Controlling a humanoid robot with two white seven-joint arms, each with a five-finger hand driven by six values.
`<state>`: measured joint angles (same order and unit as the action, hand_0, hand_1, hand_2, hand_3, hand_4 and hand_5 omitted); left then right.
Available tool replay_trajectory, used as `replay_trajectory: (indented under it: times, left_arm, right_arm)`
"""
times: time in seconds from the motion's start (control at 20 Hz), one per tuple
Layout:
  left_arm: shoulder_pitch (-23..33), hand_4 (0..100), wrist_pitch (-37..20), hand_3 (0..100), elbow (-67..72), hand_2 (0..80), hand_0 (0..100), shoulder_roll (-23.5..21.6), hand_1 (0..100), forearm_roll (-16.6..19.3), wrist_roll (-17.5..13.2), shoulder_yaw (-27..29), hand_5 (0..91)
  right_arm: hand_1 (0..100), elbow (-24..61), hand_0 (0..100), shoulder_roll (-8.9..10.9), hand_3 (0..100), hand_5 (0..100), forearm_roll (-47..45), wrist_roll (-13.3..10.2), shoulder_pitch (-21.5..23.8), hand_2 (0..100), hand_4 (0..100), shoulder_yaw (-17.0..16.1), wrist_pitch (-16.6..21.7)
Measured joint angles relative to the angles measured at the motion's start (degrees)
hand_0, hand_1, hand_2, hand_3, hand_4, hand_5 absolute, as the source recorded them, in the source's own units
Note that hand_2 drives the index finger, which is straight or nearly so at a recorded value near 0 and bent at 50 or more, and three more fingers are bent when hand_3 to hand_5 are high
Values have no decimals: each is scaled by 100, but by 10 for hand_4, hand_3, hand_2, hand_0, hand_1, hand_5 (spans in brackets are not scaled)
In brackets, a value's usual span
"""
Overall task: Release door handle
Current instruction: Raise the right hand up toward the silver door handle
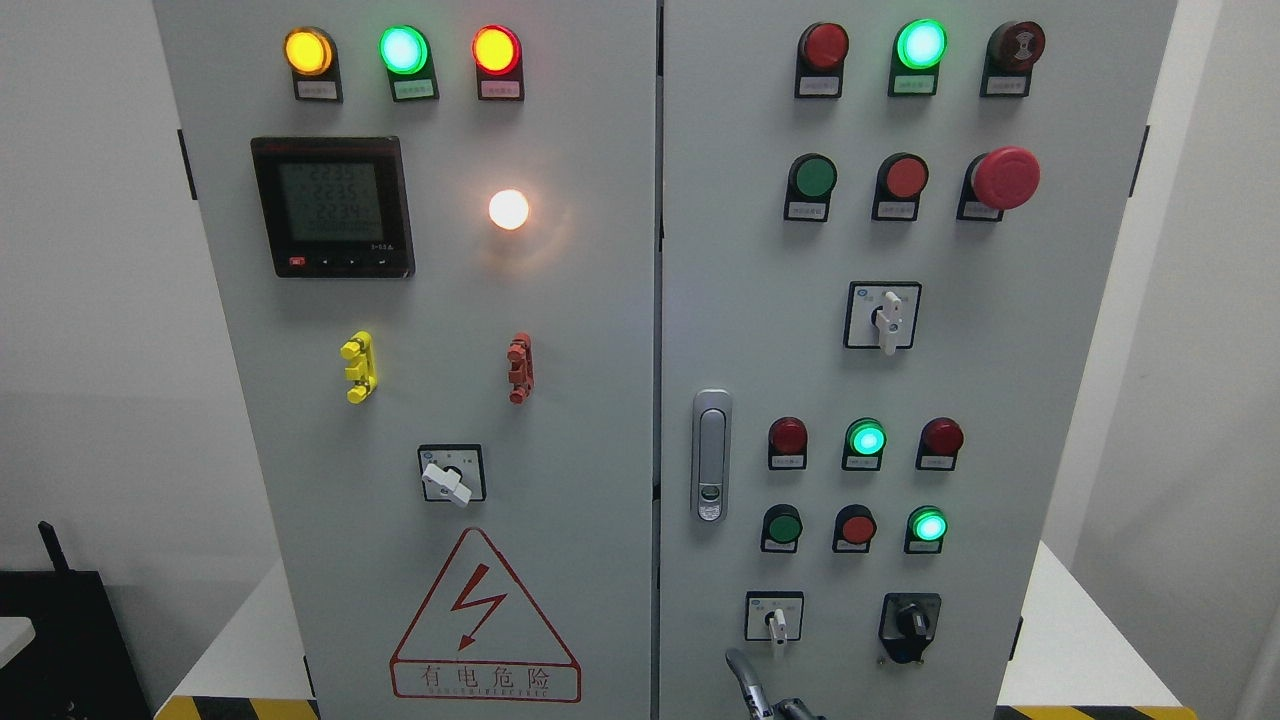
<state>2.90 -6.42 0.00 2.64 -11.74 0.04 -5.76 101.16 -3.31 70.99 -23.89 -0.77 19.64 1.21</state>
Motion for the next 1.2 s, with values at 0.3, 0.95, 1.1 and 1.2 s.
replay_trajectory:
  times: [0.3, 0.95, 1.1, 1.2]
  left_arm:
    - [0, 0, 0, 0, 0, 0, 120, 0, 389, 1, 0, -1, 0]
    - [0, 0, 0, 0, 0, 0, 120, 0, 389, 2, 0, -1, 0]
    - [0, 0, 0, 0, 0, 0, 120, 0, 389, 2, 0, -1, 0]
    - [0, 0, 0, 0, 0, 0, 120, 0, 389, 1, 0, -2, 0]
  right_arm:
    - [368, 11, 413, -98, 902, 893, 251, 263, -300, 0, 779, -59, -245]
    - [368, 21, 412, -194, 983, 948, 694, 528, -686, 0, 859, -211, -409]
    - [368, 20, 414, -203, 984, 948, 743, 624, -735, 0, 864, -234, -409]
    - [367, 19, 414, -208, 985, 948, 767, 684, -779, 0, 865, -246, -409]
